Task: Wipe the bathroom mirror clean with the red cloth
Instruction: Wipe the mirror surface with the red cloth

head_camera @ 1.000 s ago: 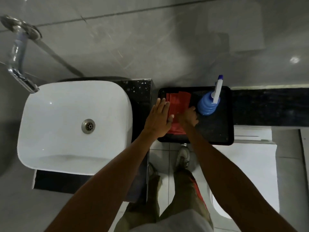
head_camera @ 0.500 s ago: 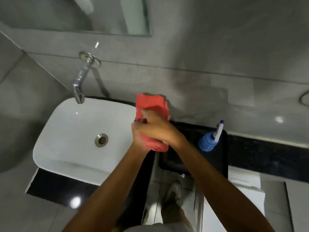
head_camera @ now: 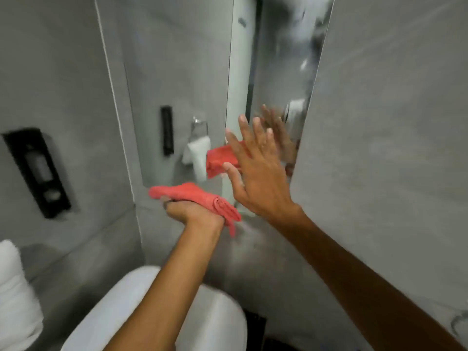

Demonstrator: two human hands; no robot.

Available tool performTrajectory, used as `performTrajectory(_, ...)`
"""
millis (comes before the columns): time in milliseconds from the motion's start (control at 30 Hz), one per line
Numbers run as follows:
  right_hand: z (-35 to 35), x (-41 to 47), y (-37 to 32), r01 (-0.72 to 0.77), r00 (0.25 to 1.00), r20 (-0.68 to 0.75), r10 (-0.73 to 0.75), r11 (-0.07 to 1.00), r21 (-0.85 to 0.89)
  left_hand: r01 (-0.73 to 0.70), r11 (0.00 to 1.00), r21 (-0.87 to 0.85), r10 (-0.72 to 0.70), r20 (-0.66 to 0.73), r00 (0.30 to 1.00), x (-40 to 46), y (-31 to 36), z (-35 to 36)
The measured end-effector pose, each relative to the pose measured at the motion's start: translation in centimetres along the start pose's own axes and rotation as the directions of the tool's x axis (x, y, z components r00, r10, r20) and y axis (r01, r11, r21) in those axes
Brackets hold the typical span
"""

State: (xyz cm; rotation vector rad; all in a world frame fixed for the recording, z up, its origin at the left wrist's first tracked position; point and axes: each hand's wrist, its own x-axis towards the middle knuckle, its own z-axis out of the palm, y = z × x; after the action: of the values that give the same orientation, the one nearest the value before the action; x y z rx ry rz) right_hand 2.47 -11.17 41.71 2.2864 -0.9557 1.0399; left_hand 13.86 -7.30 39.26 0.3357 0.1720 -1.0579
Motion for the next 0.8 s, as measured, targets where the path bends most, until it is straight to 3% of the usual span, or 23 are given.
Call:
performTrajectory(67,-2.2,3.7,2.1,0.002,0.994,-0.111,-0.017,0.990,-0.138,-0.129,0.990,-0.054,0.131,0.035,0.991,1.2,1.3,3.6)
performTrajectory(133,-5.1,7.7,4.5,-0.031,0.983,-0.185,-0.012,0.973,-0.227,-0.201,0.972,-0.120,0.218,0.156,0.963,1.8,2.5,9.1)
performTrajectory(233,-9.5,12.5,8.5,-0.144,0.962,-0.265,0.059,0.939,-0.313,-0.407,0.898,-0.163,0.439,0.360,0.823,1.0,2.3,16.7)
performTrajectory(267,-11.0,14.1,9.8,-0.185,0.952,-0.292,0.089,0.929,-0.321,-0.553,0.827,-0.101,0.547,0.376,0.748,0.9,1.9,19.3)
performTrajectory(333,-13.0,15.7,12.5,-0.259,0.934,-0.322,0.153,0.911,-0.320,-0.800,0.588,0.116,0.686,0.453,0.570,1.2,0.9,23.8)
performTrajectory(400,-14.2,16.3,14.9,-0.306,0.917,-0.358,0.176,0.887,-0.347,-0.922,0.255,0.292,0.627,0.676,0.388,1.9,-0.6,27.7)
performTrajectory(433,-14.4,16.5,16.0,-0.310,0.913,-0.374,0.163,0.875,-0.373,-0.934,0.043,0.354,0.572,0.758,0.314,2.6,-1.6,29.4)
performTrajectory(500,-13.6,16.4,17.4,-0.293,0.912,-0.392,0.115,0.854,-0.429,-0.880,-0.200,0.431,0.527,0.805,0.274,4.0,-2.9,31.2)
performTrajectory(633,-12.8,16.8,18.7,-0.296,0.891,-0.449,0.070,0.839,-0.456,-0.832,-0.328,0.447,0.562,0.800,0.209,4.1,-4.1,32.5)
performTrajectory(733,-12.6,16.7,18.7,-0.294,0.892,-0.446,0.069,0.839,-0.459,-0.801,-0.375,0.467,0.550,0.807,0.214,2.9,-4.8,34.1)
performTrajectory(800,-12.7,16.7,18.6,-0.294,0.891,-0.449,0.074,0.846,-0.444,-0.813,-0.418,0.406,0.513,0.844,0.157,1.5,-6.0,35.9)
